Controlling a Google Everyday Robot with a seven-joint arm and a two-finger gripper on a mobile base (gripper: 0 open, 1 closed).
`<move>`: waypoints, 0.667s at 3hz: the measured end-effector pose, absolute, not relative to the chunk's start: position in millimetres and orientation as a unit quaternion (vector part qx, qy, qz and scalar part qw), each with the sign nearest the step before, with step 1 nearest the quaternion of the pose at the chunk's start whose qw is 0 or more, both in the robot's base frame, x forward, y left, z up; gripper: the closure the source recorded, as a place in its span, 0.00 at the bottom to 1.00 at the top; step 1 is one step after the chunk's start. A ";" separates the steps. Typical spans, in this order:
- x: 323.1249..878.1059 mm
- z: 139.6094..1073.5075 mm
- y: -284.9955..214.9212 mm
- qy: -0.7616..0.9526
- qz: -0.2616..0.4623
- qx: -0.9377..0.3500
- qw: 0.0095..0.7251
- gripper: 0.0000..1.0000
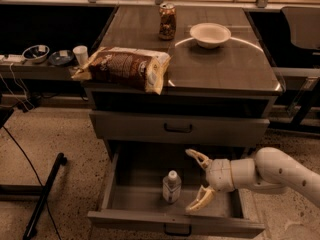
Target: Pick blue plastic bottle from middle drawer and place on counter
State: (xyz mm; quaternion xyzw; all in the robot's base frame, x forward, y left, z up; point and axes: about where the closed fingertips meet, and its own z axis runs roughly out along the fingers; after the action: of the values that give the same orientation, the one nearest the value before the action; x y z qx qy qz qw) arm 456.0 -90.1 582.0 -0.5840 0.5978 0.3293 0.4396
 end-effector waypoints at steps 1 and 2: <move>460.0 542.8 -75.6 0.623 0.349 -0.568 0.410 0.00; 467.8 511.0 -69.5 0.643 0.359 -0.546 0.400 0.00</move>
Offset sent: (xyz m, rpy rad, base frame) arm 0.0219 0.0236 -0.1093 -0.0019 0.2109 -0.0958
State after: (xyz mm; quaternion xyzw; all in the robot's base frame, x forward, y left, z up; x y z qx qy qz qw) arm 467.8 -69.5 511.0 -0.5458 0.6428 0.3585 0.4005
